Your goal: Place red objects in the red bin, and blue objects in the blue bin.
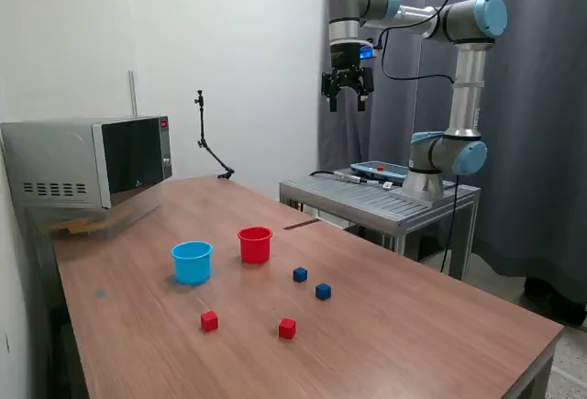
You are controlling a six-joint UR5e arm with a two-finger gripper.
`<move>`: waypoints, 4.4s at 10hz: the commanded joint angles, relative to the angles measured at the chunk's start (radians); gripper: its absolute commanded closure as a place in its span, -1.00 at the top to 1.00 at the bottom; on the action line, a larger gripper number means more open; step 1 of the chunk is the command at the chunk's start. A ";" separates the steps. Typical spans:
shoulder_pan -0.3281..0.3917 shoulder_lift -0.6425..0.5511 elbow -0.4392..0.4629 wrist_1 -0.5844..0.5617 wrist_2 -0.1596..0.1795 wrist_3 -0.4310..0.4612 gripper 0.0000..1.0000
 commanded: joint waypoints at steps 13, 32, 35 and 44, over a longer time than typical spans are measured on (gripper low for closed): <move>0.002 0.020 -0.005 -0.003 -0.001 0.000 1.00; 0.017 0.265 -0.088 -0.165 0.072 0.000 1.00; 0.083 0.425 -0.084 -0.375 0.060 0.130 1.00; 0.129 0.580 -0.004 -0.543 0.064 0.233 1.00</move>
